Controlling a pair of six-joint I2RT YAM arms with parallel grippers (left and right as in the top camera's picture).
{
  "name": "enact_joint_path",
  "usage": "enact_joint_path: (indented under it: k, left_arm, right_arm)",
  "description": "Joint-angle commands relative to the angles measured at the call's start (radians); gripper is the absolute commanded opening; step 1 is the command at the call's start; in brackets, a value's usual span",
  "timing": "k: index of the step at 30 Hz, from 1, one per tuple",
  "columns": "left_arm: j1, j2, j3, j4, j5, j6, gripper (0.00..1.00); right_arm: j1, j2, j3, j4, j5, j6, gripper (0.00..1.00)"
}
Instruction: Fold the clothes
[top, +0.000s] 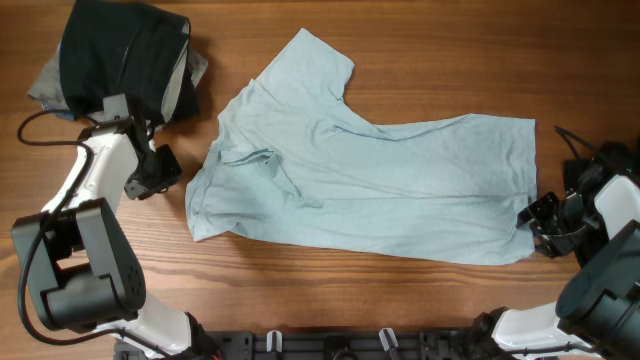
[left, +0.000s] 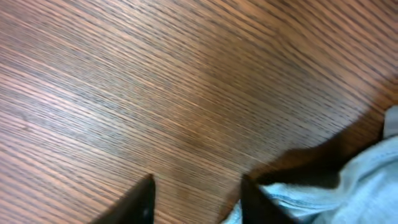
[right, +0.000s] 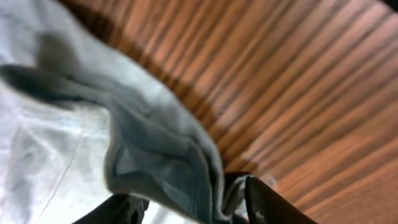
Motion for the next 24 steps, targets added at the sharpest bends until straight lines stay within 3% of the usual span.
enact_joint_path:
  k: [1,6,8,10,13,16,24]
  left_arm:
    - [0.000,-0.014,0.063,-0.061,0.100,0.018,0.49]
    - [-0.039,-0.053,0.263,-0.239,0.175,0.115,0.47]
    - [-0.098,-0.062,0.385,-0.260,0.268,0.163,0.46]
    - [-0.162,-0.062,0.427,-0.189,0.311,0.195,0.50]
    - [-0.267,-0.039,0.428,-0.016,0.285,0.206,0.58]
    - [-0.336,0.034,0.428,0.111,0.246,0.206,0.64]
    - [-0.402,0.382,0.469,0.498,0.253,0.201,0.64]
  right_arm:
    - [0.000,-0.051,0.055,-0.035,-0.084,-0.061,0.59]
    - [0.000,-0.167,0.190,-0.100,-0.129,-0.073,0.59]
    - [0.000,-0.235,0.245,-0.070,-0.306,-0.180,0.59]
    - [0.000,-0.280,0.250,-0.016,-0.480,-0.262,0.59]
    - [0.003,-0.302,0.250,0.021,-0.591,-0.279,0.64]
    - [0.019,-0.296,0.250,0.016,-0.595,-0.279,0.65]
    - [0.076,-0.280,0.250,0.016,-0.531,-0.278,0.68]
